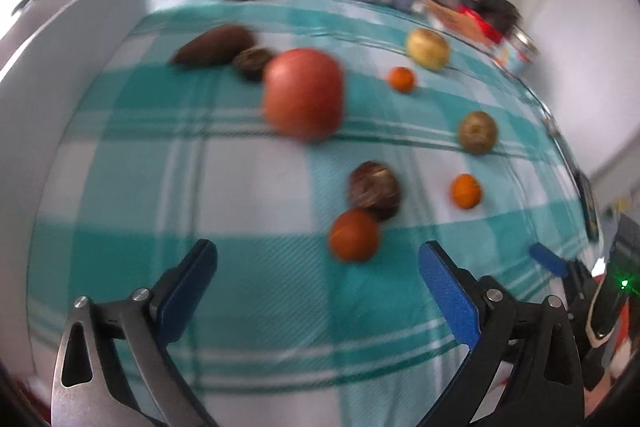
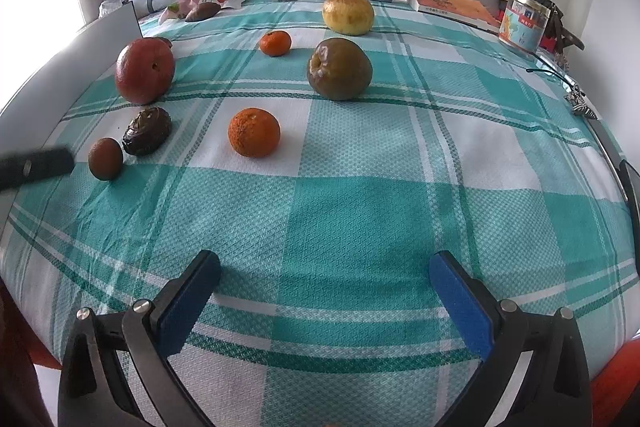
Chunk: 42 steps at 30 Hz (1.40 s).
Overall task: Organize fruits
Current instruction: 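Grasp the small orange with the left tool while the right tool grasps a brown round fruit, then carry both fruits over the white box and open both tools to drop them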
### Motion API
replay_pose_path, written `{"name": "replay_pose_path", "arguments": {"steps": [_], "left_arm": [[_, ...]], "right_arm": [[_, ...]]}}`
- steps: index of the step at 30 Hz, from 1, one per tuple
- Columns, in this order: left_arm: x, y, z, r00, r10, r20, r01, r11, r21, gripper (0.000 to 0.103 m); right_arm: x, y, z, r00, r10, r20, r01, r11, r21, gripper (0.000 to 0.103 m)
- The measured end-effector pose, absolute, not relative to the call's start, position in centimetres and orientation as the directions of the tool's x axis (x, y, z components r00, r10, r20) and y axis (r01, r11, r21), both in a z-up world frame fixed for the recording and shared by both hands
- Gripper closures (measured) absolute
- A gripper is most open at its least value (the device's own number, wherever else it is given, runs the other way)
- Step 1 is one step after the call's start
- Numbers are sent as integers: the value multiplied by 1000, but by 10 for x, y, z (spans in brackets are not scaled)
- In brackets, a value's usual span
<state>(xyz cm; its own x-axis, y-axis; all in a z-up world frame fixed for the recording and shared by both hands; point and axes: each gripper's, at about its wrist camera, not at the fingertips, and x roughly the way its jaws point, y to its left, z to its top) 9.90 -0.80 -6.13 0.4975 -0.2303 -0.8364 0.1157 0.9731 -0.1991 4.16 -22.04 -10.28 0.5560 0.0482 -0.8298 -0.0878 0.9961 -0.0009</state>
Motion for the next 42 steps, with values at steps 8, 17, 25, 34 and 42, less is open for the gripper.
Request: {"name": "replay_pose_path", "arguments": {"steps": [8, 17, 25, 34, 42], "left_arm": [[102, -36, -69, 534, -159, -830, 186, 980, -68, 22], [96, -16, -75, 539, -169, -825, 128, 985, -118, 76], [84, 30, -39, 579, -184, -795, 38, 979, -199, 76], [48, 135, 51, 686, -116, -719, -91, 966, -242, 76], [42, 265, 41, 620, 83, -780, -352, 918, -182, 76]], "right_arm": [[40, -222, -103, 575, 60, -816, -101, 995, 2, 0], [59, -270, -74, 611, 169, -774, -5, 978, 210, 1], [179, -255, -72, 490, 266, -830, -112, 964, 242, 29], [194, -230, -57, 420, 380, -824, -87, 921, 380, 55], [166, -6, 40, 271, 670, -691, -499, 712, 494, 55]]}}
